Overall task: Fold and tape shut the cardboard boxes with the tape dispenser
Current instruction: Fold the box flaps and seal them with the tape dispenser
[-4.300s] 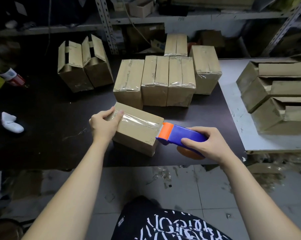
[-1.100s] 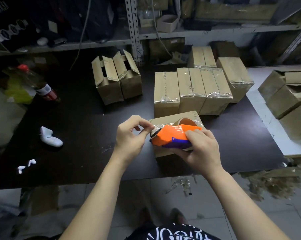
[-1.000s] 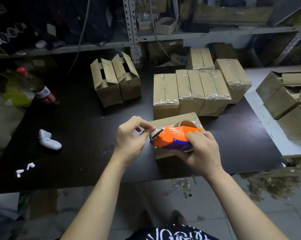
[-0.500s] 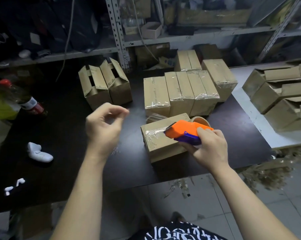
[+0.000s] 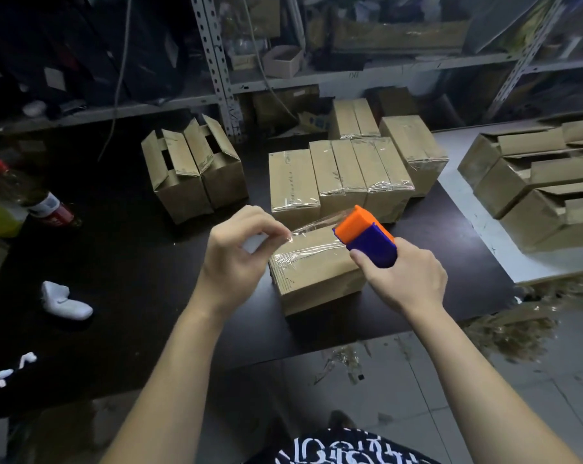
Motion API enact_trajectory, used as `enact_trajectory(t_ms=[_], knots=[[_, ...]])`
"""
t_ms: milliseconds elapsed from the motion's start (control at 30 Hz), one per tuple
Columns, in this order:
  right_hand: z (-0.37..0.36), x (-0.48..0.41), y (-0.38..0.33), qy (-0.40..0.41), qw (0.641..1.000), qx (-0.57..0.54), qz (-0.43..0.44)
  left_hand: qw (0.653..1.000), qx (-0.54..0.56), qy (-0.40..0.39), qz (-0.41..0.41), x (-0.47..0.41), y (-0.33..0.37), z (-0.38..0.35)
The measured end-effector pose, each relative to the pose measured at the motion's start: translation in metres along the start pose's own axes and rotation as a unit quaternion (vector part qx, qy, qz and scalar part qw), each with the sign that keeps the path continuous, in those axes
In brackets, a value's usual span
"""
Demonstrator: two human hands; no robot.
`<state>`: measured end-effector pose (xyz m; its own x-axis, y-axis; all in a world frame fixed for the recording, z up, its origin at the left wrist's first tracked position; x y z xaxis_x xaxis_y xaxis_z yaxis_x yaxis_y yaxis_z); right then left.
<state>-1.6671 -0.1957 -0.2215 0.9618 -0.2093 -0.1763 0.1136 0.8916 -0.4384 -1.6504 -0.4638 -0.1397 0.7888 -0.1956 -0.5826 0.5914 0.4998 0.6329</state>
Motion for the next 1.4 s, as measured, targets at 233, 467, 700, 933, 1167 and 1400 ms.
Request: enact_trajectory(t_ms=[233,467,700,933,1167,1400], knots=[[0.005,-0.009,-0.010,0.002,0.999,-0.016,-0.051,0.999,-0.016,0.012,-0.035,0.002,0.027,-0.022],[0.006,-0.016,-0.014,-0.023,0.998,-0.030,-0.042,0.999,-0.039,0.008,-0.033,0.007,0.035,-0.032],[0.007,-0.035,-0.027,-0.029,0.999,-0.021,-0.041,0.997,-0.068,-0.013,-0.043,0.007,0.038,-0.034],[0.000,-0.045,-0.031,-0.052,0.995,-0.066,-0.057,0.997,-0.059,0.006,-0.053,-0.003,0.057,-0.023],[0.017,-0.071,0.009,0.060,0.978,-0.158,-0.124,0.997,0.021,0.048,0.065,0.006,0.046,-0.016],[-0.037,-0.037,0.032,-0.003,0.995,-0.019,-0.103,0.972,0.069,0.062,0.216,-0.007,0.016,-0.017]])
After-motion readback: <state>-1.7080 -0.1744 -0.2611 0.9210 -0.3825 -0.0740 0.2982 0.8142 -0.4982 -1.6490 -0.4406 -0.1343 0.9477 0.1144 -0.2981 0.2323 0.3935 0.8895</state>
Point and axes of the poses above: each hand's wrist, its own x-axis away from the middle knuckle, its own z-axis out of the back of the hand, y = z × x, the point moved 4 cm from there along -x, towards the middle knuckle, and after that the axes turned 2 degrees about z, right-handed, at the moved point
